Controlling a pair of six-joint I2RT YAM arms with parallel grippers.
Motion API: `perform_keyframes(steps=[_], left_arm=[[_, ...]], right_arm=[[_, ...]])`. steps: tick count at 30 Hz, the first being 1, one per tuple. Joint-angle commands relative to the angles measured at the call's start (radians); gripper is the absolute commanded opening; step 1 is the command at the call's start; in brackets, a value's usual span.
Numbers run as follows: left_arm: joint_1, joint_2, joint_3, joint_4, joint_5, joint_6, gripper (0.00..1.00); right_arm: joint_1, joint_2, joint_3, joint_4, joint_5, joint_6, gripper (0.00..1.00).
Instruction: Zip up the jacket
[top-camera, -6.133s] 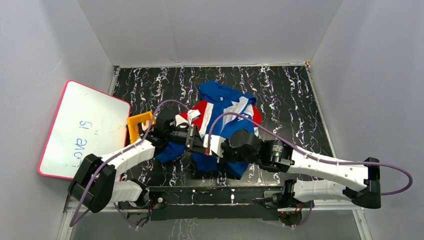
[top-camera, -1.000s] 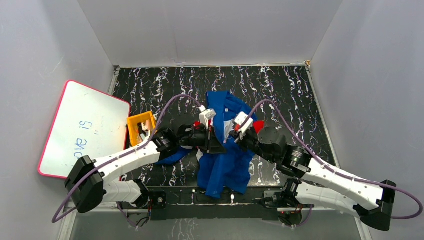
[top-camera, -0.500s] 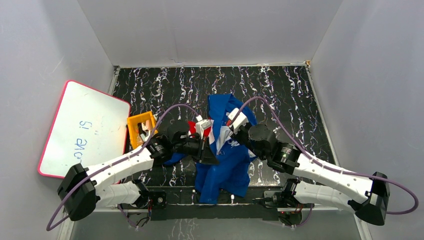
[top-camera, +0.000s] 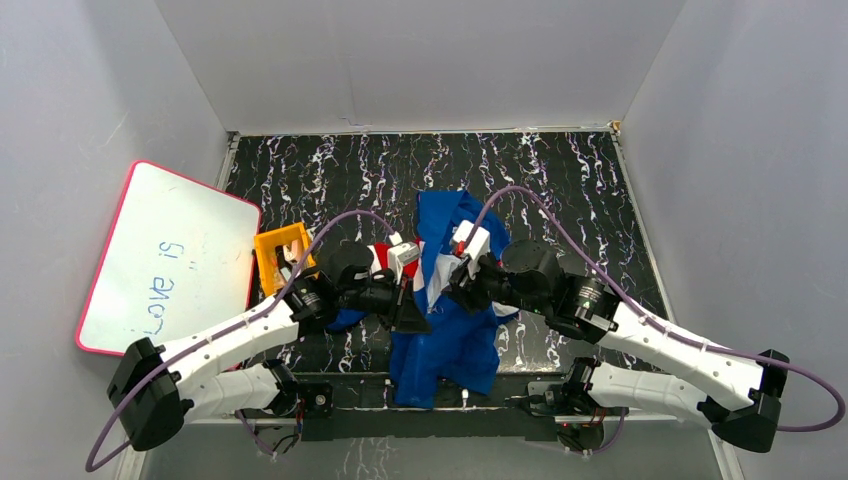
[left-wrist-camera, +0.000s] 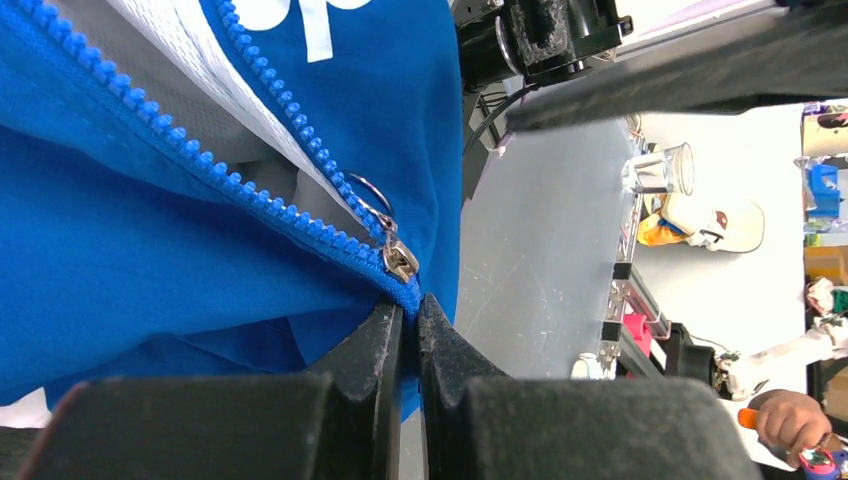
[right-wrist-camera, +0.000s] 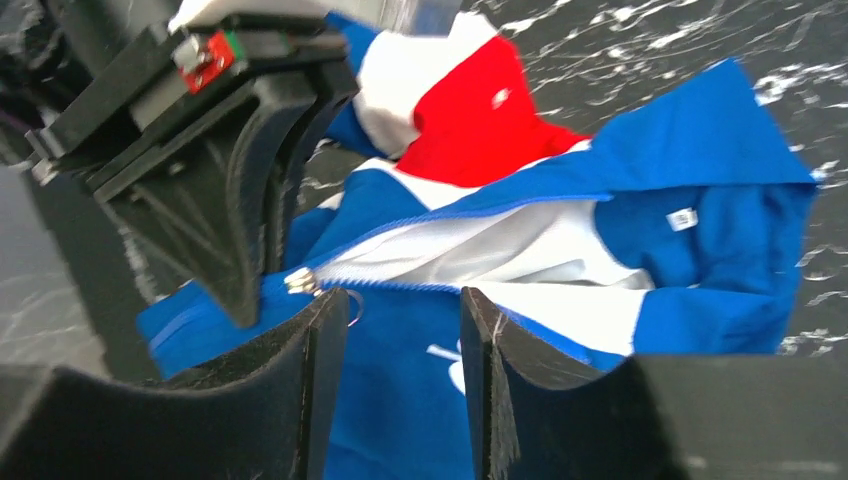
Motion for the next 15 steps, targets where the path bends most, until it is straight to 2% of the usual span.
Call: perform_keyframes(steps=[1,8,15], left_arm=[[-0.003,-0.069,0.003,-0.008,0.033,0.070,0.00],[-0.003,-0.094,-0.005,-0.004,0.025,0.093,0.00],[-0.003,-0.108,-0.026,0.011,0.019,0.101,0.00]], right_arm=[[-0.014,0.002,0.053,-0.094,-0.171,0.135,0.55],[-0.085,0.043,0.062,-0.100,-0.307,0.289,0.60],[-0.235,0.086,0.047,-0.066,-0.524,0.362,0.63]])
